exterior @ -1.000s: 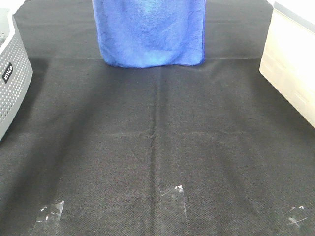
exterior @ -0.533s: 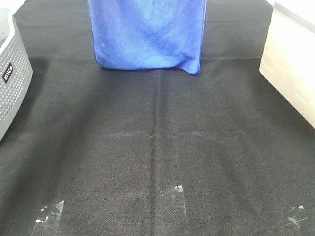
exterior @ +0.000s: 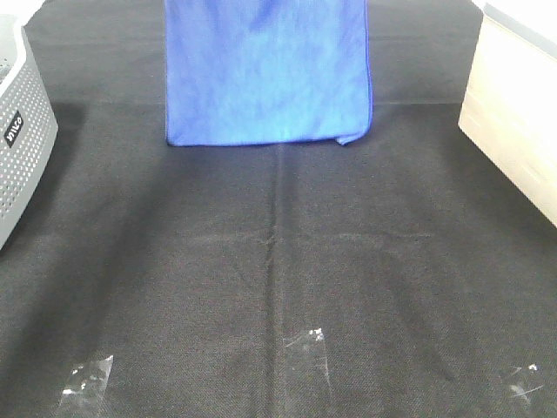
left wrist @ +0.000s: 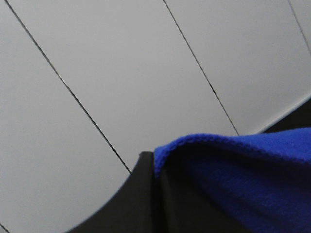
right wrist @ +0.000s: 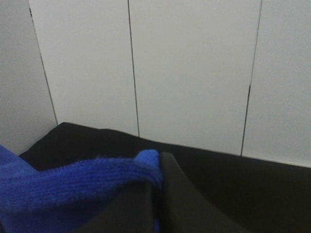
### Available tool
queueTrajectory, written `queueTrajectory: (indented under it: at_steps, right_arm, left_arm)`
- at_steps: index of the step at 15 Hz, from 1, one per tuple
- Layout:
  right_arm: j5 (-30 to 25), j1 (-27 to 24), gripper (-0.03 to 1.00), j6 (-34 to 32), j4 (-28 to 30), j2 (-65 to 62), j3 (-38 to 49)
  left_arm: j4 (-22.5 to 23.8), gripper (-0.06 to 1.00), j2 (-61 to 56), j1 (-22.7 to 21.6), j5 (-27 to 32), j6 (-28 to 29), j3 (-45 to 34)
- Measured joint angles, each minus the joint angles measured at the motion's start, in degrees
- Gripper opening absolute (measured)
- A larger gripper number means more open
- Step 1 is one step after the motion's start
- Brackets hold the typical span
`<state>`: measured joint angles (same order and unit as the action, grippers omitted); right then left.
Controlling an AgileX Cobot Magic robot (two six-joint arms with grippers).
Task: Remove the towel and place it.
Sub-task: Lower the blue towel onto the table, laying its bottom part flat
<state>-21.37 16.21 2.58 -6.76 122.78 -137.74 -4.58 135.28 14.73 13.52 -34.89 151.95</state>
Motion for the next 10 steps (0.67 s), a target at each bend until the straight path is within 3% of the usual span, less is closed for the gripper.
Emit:
queueTrajectory:
  at_steps: [6, 7, 8, 10]
  right_arm:
    - [-23.61, 0.00, 0.01, 5.21, -13.58, -3.67, 0.00]
    - [-25.27, 0.00, 0.01, 5.61, -13.87, -4.18, 0.00]
    - [-32.77, 0.00, 0.01, 6.02, -14.67, -5.73, 0.00]
    - [-39.53, 0.00, 0.01, 6.42, -14.73, -6.53, 0.00]
  left_arm:
    - [-0.17, 0.00, -6.53, 0.06, 36.38, 3.04, 0.00]
    - [-0.23, 0.00, -7.62, 0.06, 40.91, 4.70, 0.00]
    - [-0.23, 0.00, -8.88, 0.06, 46.81, 6.65, 0.00]
    - [-0.80, 0.00, -9.51, 0.06, 53.86, 8.14, 0.06]
